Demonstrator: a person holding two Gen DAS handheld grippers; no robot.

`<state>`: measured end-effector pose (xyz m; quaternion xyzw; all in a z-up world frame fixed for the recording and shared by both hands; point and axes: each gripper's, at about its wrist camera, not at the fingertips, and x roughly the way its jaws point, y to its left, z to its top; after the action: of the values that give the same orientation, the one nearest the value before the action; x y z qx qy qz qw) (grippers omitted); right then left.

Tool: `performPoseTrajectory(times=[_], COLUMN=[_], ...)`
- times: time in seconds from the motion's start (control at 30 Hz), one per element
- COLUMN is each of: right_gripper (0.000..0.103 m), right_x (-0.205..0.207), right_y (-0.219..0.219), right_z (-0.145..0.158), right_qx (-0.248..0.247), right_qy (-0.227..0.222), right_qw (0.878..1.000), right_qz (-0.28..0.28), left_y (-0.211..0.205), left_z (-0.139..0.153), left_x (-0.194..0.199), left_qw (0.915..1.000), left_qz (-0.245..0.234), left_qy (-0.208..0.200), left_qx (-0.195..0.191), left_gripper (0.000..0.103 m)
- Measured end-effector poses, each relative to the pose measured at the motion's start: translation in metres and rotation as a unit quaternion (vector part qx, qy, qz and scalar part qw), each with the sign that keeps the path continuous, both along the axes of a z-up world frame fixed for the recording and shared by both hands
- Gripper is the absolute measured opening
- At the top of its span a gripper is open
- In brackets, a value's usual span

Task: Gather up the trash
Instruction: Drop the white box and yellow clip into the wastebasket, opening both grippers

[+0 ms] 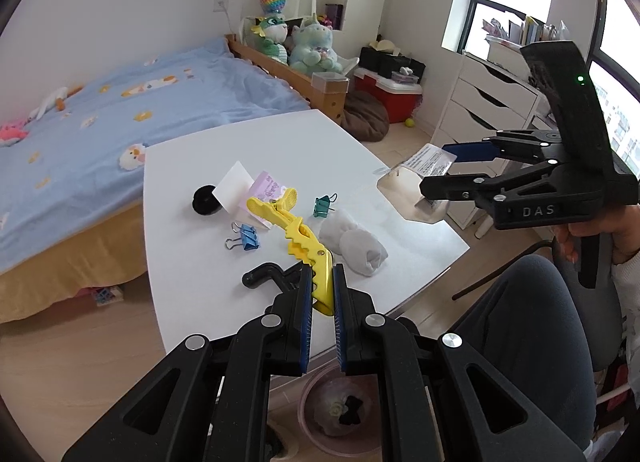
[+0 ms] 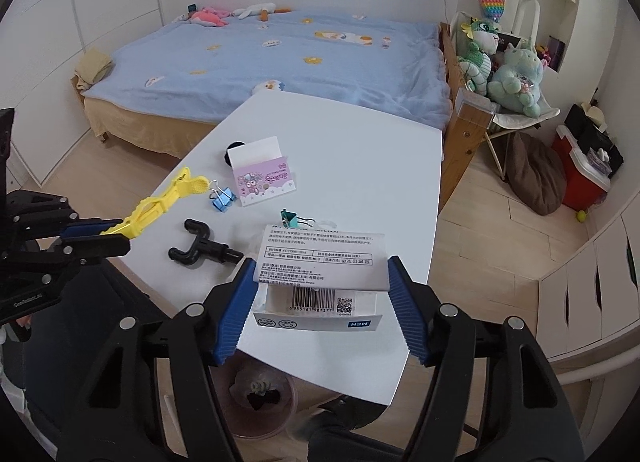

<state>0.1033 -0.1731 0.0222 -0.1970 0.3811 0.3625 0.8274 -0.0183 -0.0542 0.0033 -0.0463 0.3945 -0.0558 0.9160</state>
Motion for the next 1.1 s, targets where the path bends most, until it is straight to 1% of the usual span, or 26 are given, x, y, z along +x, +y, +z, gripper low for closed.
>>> performPoseTrajectory(times=[0.2,0.37,0.47,0.67,0.9,1.1], right_gripper=[0.065,0.065,0.065,0.065,0.065,0.065], right_x=[-0.037,-0.063,-0.075,-0.097,-0.119,-0.134], right_y=[-0.009,-0.017,-0.023,-0.030,-0.031,-0.026], right_z=[0.021,0.027,0.026,0.015,-0.010,-0.027], right_qx=[0.025,0.039,0.040,0.039,0.029,0.024], right_qy=[-0.016,-0.019,-0.018,-0.002,0.026,0.043], right_qw=[0.999,0.998,0.998,0.998,0.997,0.994], right_qz=[0.023,0.034,0.040,0.053,0.071,0.093], left_y=[-0.005,-0.013,-0.016,-0.023,-0.031,-0.031], left_z=[0.005,0.010,0.011,0.011,0.010,0.010], left_x=[-0.013,-0.024,-0.031,-0.045,-0.062,-0.076], left_qw=[0.9999,0.9996,0.9995,0.9991,0.9984,0.9982], left_qz=[-0.010,-0.026,-0.031,-0.041,-0.055,-0.058], left_qy=[-0.005,-0.009,-0.010,-0.011,-0.011,-0.012], left_qx=[0.000,0.003,0.005,0.008,0.007,0.004], left_gripper=[0.009,0.009,0.009,0.009,0.009,0.009])
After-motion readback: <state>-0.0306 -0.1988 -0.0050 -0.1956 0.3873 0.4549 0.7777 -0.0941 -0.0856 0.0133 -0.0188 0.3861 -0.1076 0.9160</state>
